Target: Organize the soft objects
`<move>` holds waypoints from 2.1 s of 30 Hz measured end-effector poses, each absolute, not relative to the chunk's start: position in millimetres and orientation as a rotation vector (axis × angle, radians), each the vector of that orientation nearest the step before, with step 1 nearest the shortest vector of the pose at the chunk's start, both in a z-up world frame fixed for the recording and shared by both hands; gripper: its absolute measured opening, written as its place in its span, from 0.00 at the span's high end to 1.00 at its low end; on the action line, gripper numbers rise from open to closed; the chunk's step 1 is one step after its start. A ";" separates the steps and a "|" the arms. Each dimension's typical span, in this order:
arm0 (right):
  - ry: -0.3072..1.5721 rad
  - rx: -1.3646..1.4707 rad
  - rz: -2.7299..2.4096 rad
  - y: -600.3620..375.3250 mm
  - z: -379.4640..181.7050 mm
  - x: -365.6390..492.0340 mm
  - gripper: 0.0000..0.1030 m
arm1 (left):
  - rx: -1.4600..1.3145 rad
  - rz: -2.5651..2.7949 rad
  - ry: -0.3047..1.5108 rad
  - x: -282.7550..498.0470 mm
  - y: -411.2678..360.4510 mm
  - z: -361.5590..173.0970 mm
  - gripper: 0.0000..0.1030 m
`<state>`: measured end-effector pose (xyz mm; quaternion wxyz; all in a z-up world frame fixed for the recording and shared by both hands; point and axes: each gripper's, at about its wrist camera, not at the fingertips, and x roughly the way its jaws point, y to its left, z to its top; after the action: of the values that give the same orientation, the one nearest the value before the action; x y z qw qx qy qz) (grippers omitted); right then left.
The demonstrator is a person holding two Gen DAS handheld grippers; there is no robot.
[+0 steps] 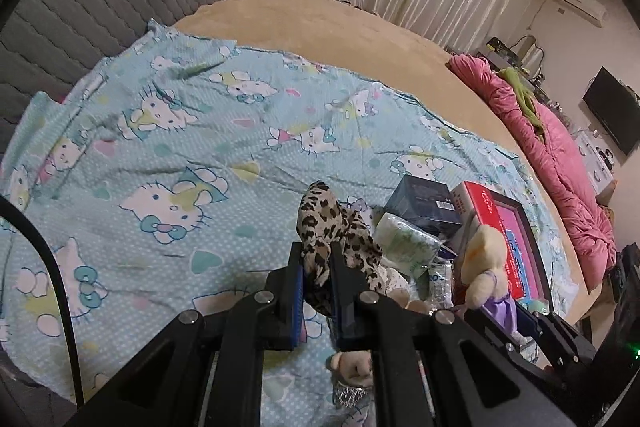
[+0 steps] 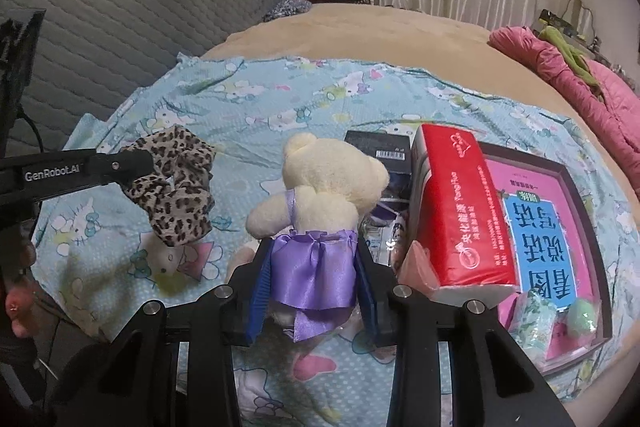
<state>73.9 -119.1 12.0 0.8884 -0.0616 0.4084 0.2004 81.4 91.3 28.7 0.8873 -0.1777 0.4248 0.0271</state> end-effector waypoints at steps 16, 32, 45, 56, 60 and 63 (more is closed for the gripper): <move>0.781 -0.103 0.425 -137.1 47.5 58.0 0.62 | -0.311 0.045 0.843 51.4 66.2 73.3 0.89; 0.727 -0.050 0.400 -172.2 80.6 49.7 0.62 | -0.267 0.034 0.822 39.4 37.2 104.8 0.89; 0.702 0.016 0.341 -218.8 98.4 51.8 0.62 | -0.216 -0.036 0.804 42.5 -17.0 129.1 0.89; 0.710 0.078 0.274 -273.8 103.9 53.9 0.62 | -0.152 -0.099 0.822 52.2 -76.1 136.1 0.89; 0.698 0.089 0.242 -292.3 106.8 53.5 0.62 | -0.137 -0.132 0.826 56.1 -99.1 138.7 0.89; 0.685 0.102 0.226 -308.2 110.5 52.1 0.62 | -0.120 -0.146 0.825 59.2 -114.4 140.7 0.89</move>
<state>52.1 -308.2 110.5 0.9343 0.0496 0.3352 0.1104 59.2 -114.4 140.7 0.9117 -0.0583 0.4004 -0.0710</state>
